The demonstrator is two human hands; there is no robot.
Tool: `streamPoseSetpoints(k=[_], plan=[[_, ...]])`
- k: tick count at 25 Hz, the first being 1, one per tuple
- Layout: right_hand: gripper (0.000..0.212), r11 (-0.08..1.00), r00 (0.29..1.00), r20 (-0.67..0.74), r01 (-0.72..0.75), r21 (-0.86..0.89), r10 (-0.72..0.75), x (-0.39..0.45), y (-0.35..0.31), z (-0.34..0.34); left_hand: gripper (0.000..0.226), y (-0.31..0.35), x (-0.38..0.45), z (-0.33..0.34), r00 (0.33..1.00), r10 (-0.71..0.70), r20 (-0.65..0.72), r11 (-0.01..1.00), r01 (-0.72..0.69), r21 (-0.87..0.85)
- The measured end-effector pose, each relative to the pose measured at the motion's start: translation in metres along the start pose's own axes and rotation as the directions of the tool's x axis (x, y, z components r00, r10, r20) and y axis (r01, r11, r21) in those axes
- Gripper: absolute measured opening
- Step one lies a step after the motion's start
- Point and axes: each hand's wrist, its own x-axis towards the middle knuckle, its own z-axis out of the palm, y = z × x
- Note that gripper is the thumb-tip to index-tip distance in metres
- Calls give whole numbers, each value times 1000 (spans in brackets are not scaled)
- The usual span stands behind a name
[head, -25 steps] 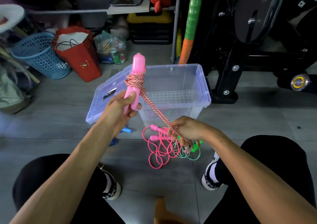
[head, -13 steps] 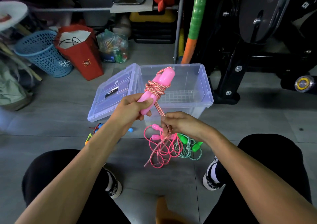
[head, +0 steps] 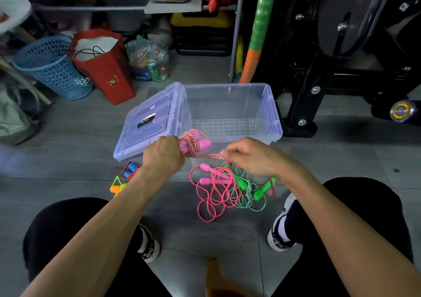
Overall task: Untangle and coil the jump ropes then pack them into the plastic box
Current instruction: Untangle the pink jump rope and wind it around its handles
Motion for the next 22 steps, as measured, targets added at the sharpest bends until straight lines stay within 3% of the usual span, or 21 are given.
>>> streamPoseSetpoints(k=[3,6,8,10,12,14,16,18,20,22], plan=[[25,988,988,64,142,-60,-138,-7,-10,11,33,8,-5,9,985,155,75,986,-159,50],[15,974,974,-60,212,-81,-217,1,-9,-2,22,13,-18,16,861,508,33,857,-509,82],[16,972,954,-199,208,-108,-226,11,3,-17,10,3,-20,18,761,648,17,761,-647,-45],[20,985,950,-264,154,-82,-170,20,20,-28,15,-12,-24,10,731,682,22,702,-646,-299],[23,993,955,-275,117,-7,-114,23,33,-29,22,-22,-32,-6,781,624,12,604,-473,-641],[22,991,967,-242,101,83,-79,23,40,-23,16,-26,-45,-23,841,538,58,449,-228,-864],[22,989,987,-149,81,123,-62,19,38,-11,6,-28,-51,-30,889,453,60,258,-66,-964],[25,993,995,-52,91,69,-87,14,27,7,15,-31,-44,-26,936,351,20,155,-38,-987],[28,992,993,12,120,-26,-120,11,13,23,10,-30,-29,-12,976,217,14,223,-36,-974],[36,972,985,40,174,-157,-170,9,2,33,5,-23,-18,1,994,96,-47,452,-86,-888]])
